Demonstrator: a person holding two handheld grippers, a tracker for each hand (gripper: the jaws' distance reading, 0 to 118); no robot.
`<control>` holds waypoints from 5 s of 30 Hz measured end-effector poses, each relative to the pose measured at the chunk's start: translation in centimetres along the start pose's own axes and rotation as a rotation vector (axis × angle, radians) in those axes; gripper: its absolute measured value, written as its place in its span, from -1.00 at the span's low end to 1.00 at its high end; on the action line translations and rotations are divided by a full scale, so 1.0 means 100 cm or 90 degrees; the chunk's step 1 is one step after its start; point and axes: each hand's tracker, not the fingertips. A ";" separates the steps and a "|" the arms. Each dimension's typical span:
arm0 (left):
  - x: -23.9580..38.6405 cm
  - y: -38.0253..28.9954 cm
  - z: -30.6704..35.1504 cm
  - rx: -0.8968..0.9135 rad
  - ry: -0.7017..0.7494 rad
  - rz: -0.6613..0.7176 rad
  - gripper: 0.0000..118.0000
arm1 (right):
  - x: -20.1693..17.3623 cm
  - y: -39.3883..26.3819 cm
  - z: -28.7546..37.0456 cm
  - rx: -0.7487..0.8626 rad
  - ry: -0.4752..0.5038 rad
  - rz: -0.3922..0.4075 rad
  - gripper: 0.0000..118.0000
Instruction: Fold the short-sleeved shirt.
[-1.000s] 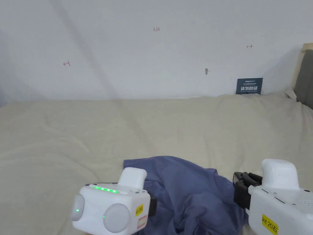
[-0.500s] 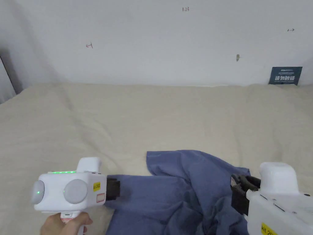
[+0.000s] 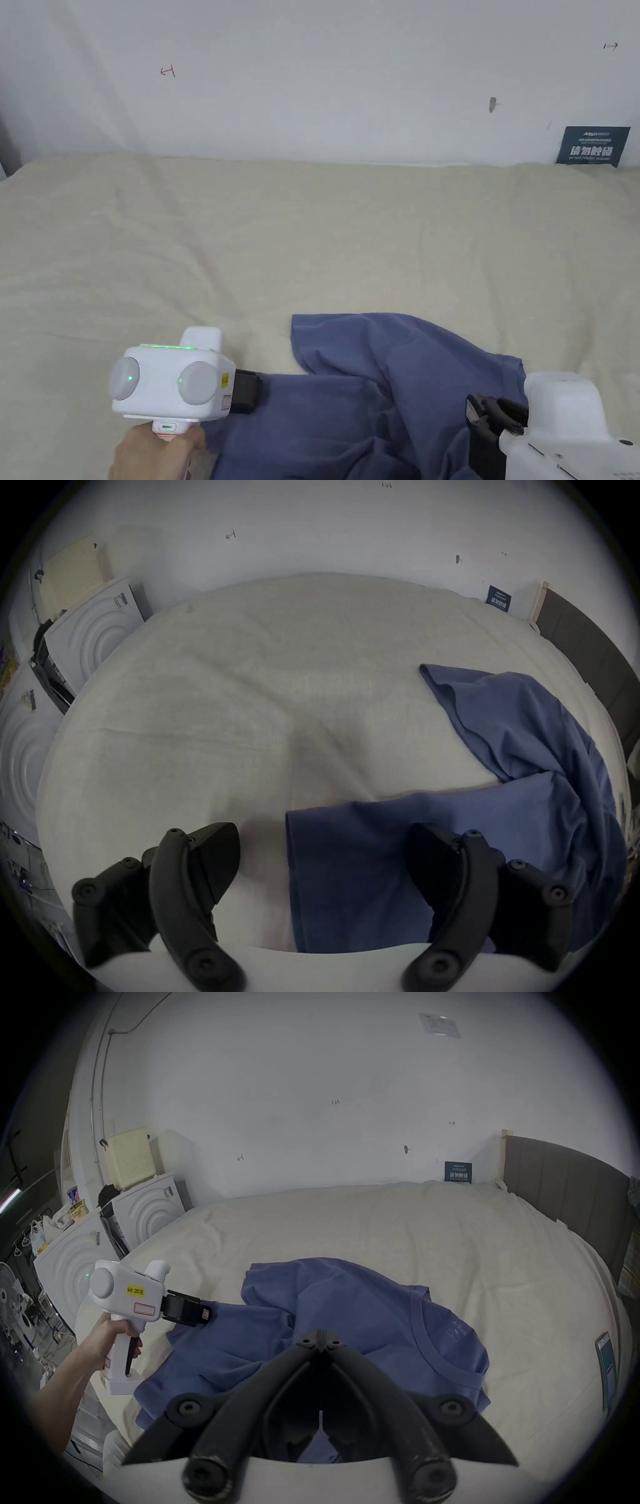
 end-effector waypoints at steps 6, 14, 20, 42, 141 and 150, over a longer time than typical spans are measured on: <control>0.016 0.002 0.019 0.039 -0.017 -0.049 -0.90 | 0.009 -0.006 -0.007 -0.016 -0.003 -0.026 -1.00; 0.007 0.003 0.047 0.067 -0.047 -0.005 -0.94 | 0.023 0.017 -0.012 -0.020 0.018 -0.021 -1.00; 0.006 0.007 0.060 0.086 -0.045 -0.019 -0.94 | 0.038 0.065 -0.049 -0.029 0.075 0.024 -0.90; 0.006 0.001 0.050 0.076 -0.033 -0.036 -0.94 | 0.033 0.102 -0.270 -0.299 0.025 0.137 0.39; -0.033 0.139 0.002 0.127 0.031 0.044 -0.94 | 0.208 0.164 -0.198 -0.198 -0.043 -0.196 -0.91; -0.053 0.029 0.111 0.197 0.009 0.062 -0.94 | 0.180 0.089 -0.047 -0.142 -0.049 -0.193 -0.91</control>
